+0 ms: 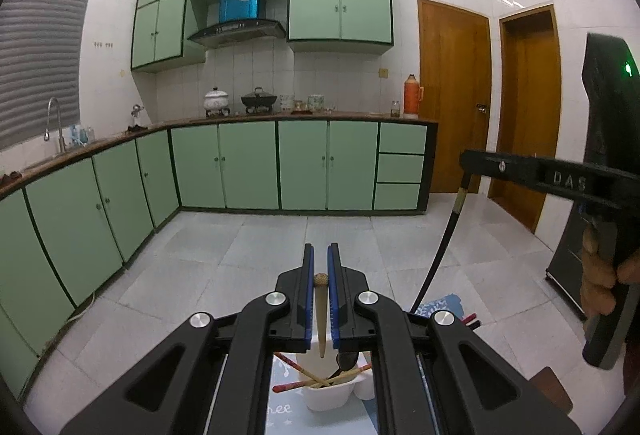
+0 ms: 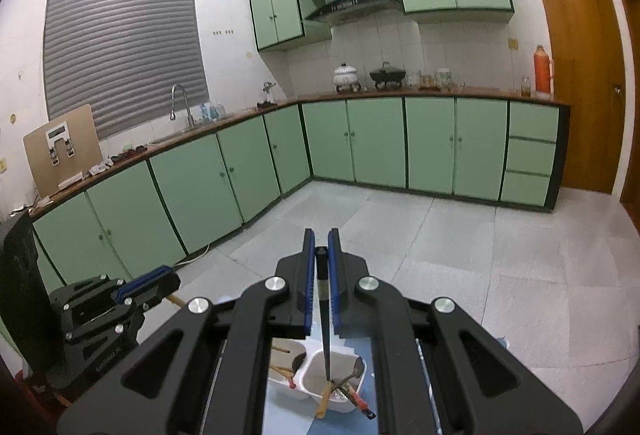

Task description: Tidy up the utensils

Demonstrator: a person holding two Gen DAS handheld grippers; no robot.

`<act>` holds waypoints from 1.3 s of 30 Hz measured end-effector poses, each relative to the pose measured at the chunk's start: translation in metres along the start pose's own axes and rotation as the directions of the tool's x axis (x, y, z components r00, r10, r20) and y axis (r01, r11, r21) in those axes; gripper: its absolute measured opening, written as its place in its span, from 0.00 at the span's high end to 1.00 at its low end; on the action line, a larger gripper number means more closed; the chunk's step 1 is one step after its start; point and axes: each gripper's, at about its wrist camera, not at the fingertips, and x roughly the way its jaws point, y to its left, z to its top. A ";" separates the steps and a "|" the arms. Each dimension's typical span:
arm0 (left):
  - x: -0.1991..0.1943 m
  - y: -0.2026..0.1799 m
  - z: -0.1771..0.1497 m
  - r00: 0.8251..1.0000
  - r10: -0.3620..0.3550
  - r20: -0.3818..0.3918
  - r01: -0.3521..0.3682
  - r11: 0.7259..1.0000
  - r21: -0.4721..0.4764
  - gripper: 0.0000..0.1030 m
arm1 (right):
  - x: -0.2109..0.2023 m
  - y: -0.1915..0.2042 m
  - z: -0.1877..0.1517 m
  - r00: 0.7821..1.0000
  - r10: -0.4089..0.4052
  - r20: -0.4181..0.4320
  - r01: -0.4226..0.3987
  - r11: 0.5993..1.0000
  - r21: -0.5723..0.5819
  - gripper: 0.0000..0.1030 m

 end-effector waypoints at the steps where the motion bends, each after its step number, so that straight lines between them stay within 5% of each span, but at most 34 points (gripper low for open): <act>1: 0.004 0.000 -0.001 1.000 0.001 -0.005 -0.001 1.000 -0.001 0.94 | 0.005 -0.003 -0.004 1.000 0.002 -0.012 -0.001 1.000 0.006 0.95; 21: 0.076 0.017 -0.044 0.988 0.013 -0.156 -0.018 0.999 -0.029 0.94 | 0.057 -0.002 -0.069 0.979 0.043 -0.197 -0.029 0.997 0.077 0.90; 26: 0.069 0.024 -0.038 0.988 0.015 -0.151 -0.024 0.998 -0.058 0.93 | 0.034 -0.011 -0.063 0.989 0.030 -0.148 -0.011 0.992 0.122 0.65; 34: 0.023 0.025 -0.031 0.996 0.028 -0.082 -0.034 0.996 -0.077 0.66 | -0.024 -0.016 -0.064 0.998 -0.016 -0.053 0.023 0.991 0.134 0.41; 39: -0.011 0.022 -0.035 0.998 0.041 -0.054 -0.046 0.995 -0.089 0.41 | -0.062 -0.012 -0.074 0.998 -0.058 -0.007 0.058 0.989 0.139 0.22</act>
